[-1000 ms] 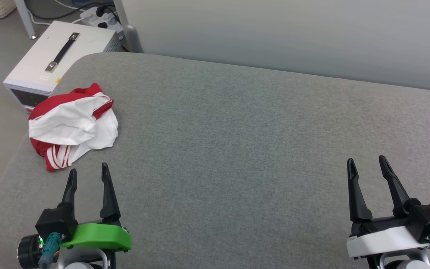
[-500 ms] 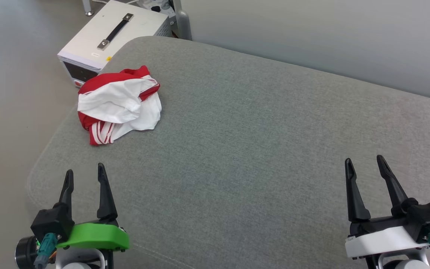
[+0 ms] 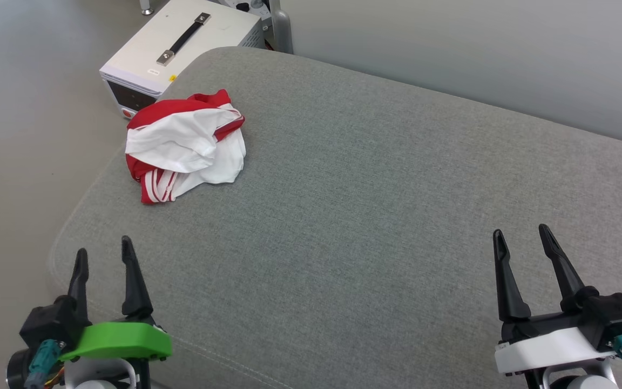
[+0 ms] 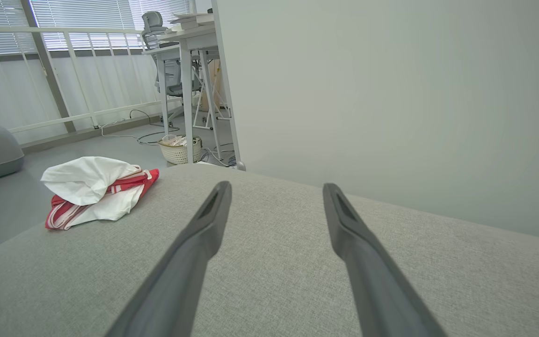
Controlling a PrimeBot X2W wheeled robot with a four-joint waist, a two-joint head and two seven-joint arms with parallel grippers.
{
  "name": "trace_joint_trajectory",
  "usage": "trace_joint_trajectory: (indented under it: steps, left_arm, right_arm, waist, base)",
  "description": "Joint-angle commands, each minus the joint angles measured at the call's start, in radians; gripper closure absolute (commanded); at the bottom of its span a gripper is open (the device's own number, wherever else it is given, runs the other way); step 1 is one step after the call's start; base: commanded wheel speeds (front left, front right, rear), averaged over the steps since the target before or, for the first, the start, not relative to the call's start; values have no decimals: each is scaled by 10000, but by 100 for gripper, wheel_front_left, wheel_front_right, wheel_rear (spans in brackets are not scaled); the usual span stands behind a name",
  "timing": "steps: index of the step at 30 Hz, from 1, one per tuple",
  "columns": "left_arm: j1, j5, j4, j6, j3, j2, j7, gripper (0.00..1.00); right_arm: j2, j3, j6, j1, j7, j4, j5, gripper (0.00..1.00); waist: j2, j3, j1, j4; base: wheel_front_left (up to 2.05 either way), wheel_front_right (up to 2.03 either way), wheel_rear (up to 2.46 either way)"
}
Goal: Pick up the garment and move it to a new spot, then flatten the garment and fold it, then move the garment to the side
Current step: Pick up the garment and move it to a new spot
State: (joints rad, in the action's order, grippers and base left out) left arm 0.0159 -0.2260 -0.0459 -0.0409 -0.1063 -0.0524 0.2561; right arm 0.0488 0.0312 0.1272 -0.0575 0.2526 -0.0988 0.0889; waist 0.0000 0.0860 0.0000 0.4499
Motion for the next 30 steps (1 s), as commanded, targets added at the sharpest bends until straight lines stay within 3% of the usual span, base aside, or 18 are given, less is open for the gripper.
trace_joint_trajectory:
  steps: [1, 8, 11, 17, 21, 24, 30]
  left_arm:
    - [-223, -163, 16, 29, -196, 22, 57, 0]
    - [-1905, 97, -60, 1196, -1553, -97, 57, 0]
    - [-2998, 184, -398, 1486, -1845, -534, 57, 0]
    - [-5395, -669, -1271, 1698, -2126, -1614, 57, 0]
    - [-6568, -1886, -2520, 1711, -1353, -2635, -230, 0]
    - [-7394, -2868, -3265, 1713, -451, -3616, -1135, 0]
    - [-8496, -4746, -4552, 1714, 834, -4777, -3987, 0]
  right_arm:
    - [14, 24, 35, 150, 92, -20, -85, 0]
    - [14, 34, 35, 510, 92, -245, -507, 0]
    - [44, 52, 35, 769, 92, -392, -725, 0]
    - [456, 167, 35, 1369, 92, -889, -919, 0]
    - [701, 44, 35, 1619, 92, -1226, -1013, 0]
    - [897, -82, 35, 1767, 92, -1486, -1052, 0]
    - [1216, -238, 35, 2102, 92, -1848, -1109, 0]
  waist:
    - [0, 58, 0, -136]
    - [0, 761, 0, -554]
    - [0, 1225, 0, -746]
    - [0, 2468, 0, -1150]
    - [0, 3103, 0, -1294]
    - [0, 3591, 0, -1360]
    - [0, 4352, 0, -1514]
  base:
    - [0, 0, 0]
    - [0, 0, 0]
    - [0, 0, 0]
    - [0, 0, 0]
    - [0, 0, 0]
    - [0, 0, 0]
    - [0, 0, 0]
